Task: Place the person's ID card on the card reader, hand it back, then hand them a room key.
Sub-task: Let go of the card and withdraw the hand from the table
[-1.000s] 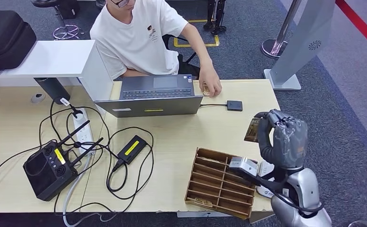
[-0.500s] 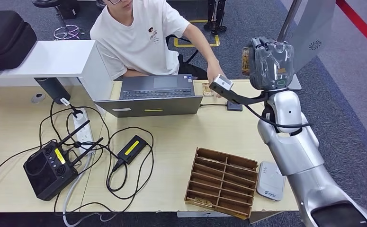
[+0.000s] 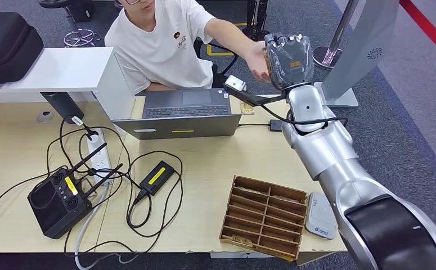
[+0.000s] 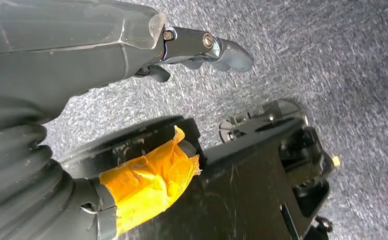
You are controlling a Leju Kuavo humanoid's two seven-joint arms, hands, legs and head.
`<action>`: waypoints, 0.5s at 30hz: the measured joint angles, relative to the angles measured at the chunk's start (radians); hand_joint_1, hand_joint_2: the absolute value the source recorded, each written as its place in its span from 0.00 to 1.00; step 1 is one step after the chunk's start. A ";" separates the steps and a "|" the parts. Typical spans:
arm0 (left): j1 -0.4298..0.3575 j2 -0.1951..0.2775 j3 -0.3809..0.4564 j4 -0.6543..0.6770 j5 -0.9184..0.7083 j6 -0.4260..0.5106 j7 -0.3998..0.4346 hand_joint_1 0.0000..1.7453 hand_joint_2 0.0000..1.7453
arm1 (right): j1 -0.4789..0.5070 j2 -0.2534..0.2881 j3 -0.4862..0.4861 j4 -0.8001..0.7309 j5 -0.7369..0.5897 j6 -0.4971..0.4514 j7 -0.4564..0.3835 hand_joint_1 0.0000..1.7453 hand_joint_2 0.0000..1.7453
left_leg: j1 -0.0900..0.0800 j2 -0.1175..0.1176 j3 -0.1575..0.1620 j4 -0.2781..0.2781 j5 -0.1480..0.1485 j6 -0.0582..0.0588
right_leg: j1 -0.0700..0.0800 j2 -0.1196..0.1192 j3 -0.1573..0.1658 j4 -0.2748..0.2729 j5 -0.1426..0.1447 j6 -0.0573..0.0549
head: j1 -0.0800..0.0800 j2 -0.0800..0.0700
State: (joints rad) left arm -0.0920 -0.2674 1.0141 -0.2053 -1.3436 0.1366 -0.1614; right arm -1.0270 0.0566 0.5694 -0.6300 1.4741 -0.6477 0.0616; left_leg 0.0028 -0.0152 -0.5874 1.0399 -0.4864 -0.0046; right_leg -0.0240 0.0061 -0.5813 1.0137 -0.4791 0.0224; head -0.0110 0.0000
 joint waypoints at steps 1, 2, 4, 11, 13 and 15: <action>0.000 0.000 -0.001 0.000 0.000 -0.003 0.000 0.00 1.00 | -0.001 0.004 0.001 0.012 -0.001 -0.003 0.001 0.75 1.00 | 0.000 0.000 0.000 0.000 0.000 0.000 | 0.000 0.000 0.000 0.000 0.000 0.000 | 0.000 0.000; 0.000 0.000 -0.002 0.000 0.000 -0.005 0.000 0.00 1.00 | -0.001 0.007 0.002 0.022 -0.003 -0.005 0.002 0.50 1.00 | 0.000 0.000 0.000 0.000 0.000 0.000 | 0.000 0.000 0.000 0.000 0.000 0.000 | 0.000 0.000; 0.000 -0.001 -0.004 0.000 0.000 -0.009 0.000 0.00 1.00 | -0.001 0.010 0.004 0.039 -0.007 -0.011 0.003 0.00 1.00 | 0.000 0.000 0.000 0.000 0.000 0.000 | 0.000 0.000 0.000 0.000 0.000 0.000 | 0.000 0.000; 0.000 -0.002 -0.007 0.000 -0.007 -0.004 0.003 0.00 1.00 | 0.003 0.011 0.005 0.080 -0.019 -0.024 0.004 0.00 1.00 | 0.000 0.000 0.000 0.000 0.000 0.000 | 0.000 0.000 0.000 0.000 0.000 0.000 | 0.000 0.000; 0.000 -0.003 -0.008 0.000 -0.010 0.009 0.004 0.00 1.00 | 0.007 0.009 0.003 0.087 -0.019 -0.025 0.005 0.00 1.00 | 0.000 0.000 0.000 0.000 0.000 0.000 | 0.000 0.000 -0.001 0.000 0.000 0.000 | 0.000 0.000; 0.000 -0.004 -0.008 0.000 -0.010 0.015 0.005 0.00 1.00 | 0.010 0.006 0.001 0.091 -0.020 -0.026 0.006 0.00 1.00 | 0.000 0.000 0.000 0.000 0.000 0.000 | 0.000 0.000 -0.001 0.000 0.000 0.000 | 0.000 0.000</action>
State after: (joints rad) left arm -0.0916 -0.2710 1.0057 -0.2052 -1.3538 0.1517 -0.1562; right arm -1.0171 0.0627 0.5708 -0.5387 1.4545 -0.6735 0.0674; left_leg 0.0028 -0.0149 -0.5873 1.0401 -0.4864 -0.0046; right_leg -0.0241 0.0064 -0.5819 1.0137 -0.4790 0.0224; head -0.0110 0.0000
